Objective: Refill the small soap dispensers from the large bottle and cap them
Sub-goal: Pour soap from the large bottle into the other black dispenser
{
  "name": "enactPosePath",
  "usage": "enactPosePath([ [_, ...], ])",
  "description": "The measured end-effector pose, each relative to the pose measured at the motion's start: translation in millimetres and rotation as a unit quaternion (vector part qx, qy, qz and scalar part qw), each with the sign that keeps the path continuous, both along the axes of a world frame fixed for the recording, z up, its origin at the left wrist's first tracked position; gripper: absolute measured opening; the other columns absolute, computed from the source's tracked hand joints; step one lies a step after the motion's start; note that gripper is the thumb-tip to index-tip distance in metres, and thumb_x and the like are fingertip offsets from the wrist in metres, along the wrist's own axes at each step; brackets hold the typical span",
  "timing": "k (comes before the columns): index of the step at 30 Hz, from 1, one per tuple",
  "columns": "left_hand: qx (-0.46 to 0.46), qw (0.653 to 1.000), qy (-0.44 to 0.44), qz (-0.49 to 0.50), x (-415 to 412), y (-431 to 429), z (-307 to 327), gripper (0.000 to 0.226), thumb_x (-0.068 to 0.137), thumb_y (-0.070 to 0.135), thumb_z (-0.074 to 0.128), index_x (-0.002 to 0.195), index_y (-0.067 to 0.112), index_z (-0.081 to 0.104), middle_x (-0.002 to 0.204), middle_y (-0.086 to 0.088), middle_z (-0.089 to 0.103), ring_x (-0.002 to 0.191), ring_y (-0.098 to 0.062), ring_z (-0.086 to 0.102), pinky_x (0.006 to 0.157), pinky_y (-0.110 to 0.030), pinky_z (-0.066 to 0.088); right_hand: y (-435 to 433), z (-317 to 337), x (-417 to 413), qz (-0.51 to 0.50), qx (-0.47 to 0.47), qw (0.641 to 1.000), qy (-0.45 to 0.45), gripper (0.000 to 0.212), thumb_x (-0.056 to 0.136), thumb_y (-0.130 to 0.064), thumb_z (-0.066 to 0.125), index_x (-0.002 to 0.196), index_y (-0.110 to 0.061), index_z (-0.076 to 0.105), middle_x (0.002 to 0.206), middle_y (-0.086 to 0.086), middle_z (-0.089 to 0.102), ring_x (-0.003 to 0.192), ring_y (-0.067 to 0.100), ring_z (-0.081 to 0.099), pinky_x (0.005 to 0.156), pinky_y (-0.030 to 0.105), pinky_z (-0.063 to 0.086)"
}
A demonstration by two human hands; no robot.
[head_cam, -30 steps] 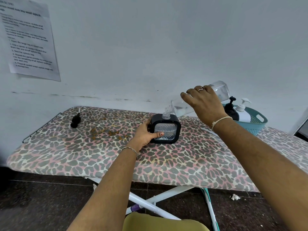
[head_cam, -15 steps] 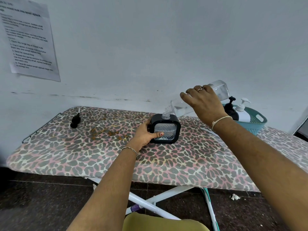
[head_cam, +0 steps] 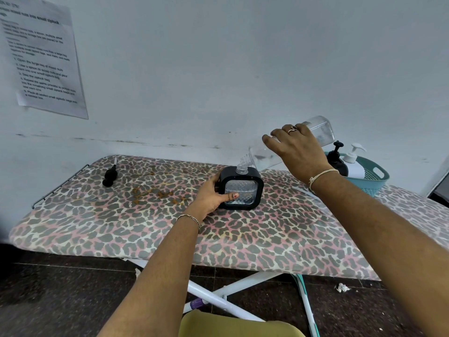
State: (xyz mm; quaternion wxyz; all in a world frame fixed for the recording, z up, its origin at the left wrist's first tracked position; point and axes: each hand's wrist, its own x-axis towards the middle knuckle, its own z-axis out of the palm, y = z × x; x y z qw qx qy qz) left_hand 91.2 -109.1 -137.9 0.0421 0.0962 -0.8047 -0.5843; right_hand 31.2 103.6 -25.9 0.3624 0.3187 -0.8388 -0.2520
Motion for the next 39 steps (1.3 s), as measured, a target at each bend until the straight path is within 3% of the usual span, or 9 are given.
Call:
enactPosePath([
  [15,0.013,1.0,0.006,-0.003,-1.7,-0.7,-2.4,0.094,0.068,0.017,0.084,0.147,0.019,0.033,0.137,-0.006,0.055,0.13,-0.022,0.048,0.111,-0.04,0.038,2.4,-2.2,-1.5,0.013,-0.015,1.0,0.009,0.061,0.068,0.004,0.068,0.123,-0.016,0.053,0.108,0.009,0.065,0.095,0.031,0.061,0.086,0.042,0.044],
  [25,0.006,1.0,0.005,-0.005,-4.1,-2.0,-4.4,0.097,0.066,0.02,0.085,0.147,0.02,0.032,0.137,-0.005,0.055,0.13,-0.023,0.048,0.111,-0.046,0.038,9.3,-21.7,-2.5,-0.02,-0.107,0.993,-0.044,0.067,0.066,0.009,0.066,0.125,-0.017,0.051,0.106,0.005,0.066,0.094,0.03,0.06,0.081,0.04,0.044],
  [33,0.034,0.999,0.018,-0.015,-3.1,-2.3,-5.5,0.093,0.066,0.017,0.085,0.145,0.017,0.036,0.134,-0.006,0.056,0.127,-0.022,0.05,0.11,-0.044,0.04,13.7,-36.8,0.9,-0.049,-0.176,0.977,-0.112,0.063,0.074,-0.01,0.071,0.131,-0.022,0.045,0.11,0.004,0.064,0.1,0.029,0.059,0.085,0.04,0.045],
  [39,0.061,0.998,0.026,-0.018,-1.4,-1.2,-3.9,0.085,0.069,0.01,0.083,0.142,0.014,0.04,0.13,-0.007,0.057,0.122,-0.021,0.053,0.105,-0.038,0.044,19.2,-50.8,0.5,-0.06,-0.285,0.94,-0.177,0.065,0.072,-0.022,0.075,0.131,-0.022,0.046,0.11,0.004,0.065,0.1,0.029,0.061,0.082,0.038,0.044],
])
